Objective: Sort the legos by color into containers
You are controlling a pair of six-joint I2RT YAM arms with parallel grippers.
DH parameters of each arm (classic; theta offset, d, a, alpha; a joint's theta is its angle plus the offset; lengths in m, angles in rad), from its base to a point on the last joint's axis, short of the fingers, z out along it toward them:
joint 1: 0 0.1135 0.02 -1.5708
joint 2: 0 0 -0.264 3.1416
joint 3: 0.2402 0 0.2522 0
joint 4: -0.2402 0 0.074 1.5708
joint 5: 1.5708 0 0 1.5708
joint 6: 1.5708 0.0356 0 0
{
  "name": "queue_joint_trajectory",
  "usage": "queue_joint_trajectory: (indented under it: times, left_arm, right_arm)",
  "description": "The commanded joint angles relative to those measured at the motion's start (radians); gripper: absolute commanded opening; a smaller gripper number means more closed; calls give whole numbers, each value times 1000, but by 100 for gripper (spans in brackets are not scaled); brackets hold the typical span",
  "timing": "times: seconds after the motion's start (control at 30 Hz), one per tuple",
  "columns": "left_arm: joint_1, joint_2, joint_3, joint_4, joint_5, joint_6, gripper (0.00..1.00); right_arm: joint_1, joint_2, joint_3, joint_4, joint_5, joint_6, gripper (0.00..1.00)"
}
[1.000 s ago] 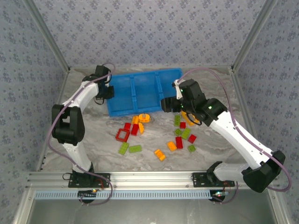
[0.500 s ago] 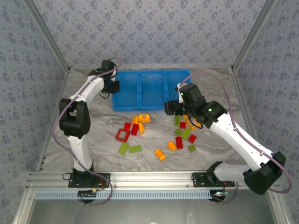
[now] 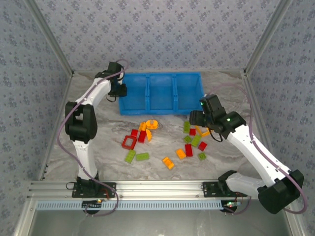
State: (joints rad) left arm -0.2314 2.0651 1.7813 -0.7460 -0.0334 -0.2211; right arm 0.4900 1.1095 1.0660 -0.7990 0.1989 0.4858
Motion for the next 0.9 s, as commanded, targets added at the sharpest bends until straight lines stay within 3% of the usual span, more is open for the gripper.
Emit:
queue_joint_trajectory:
  times: [0.0, 0.17, 0.27, 0.4, 0.53, 0.63, 0.87]
  left_arm:
    - [0, -18, -7, -10, -2, -6, 37]
    - [-2, -133, -62, 19, -37, -34, 43]
    - [-12, -276, -171, 95, -66, -73, 50]
    - [-48, -517, -382, 250, 42, -141, 56]
    - [-179, -738, -572, 392, 187, -134, 63]
    - [-294, -886, -675, 446, 227, -159, 66]
    - [-533, -1091, -873, 516, 176, -275, 66]
  right_arm:
    - [-33, -39, -32, -79, 60, 104, 73]
    - [-132, -86, -126, -99, 63, 284, 60]
    - [-220, -106, -219, -58, -2, 419, 53]
    - [-278, -66, -300, 47, -84, 547, 52]
    - [-303, 15, -342, 169, -162, 611, 51]
    - [-318, 72, -360, 254, -217, 635, 51]
    - [-346, 196, -365, 352, -282, 639, 42]
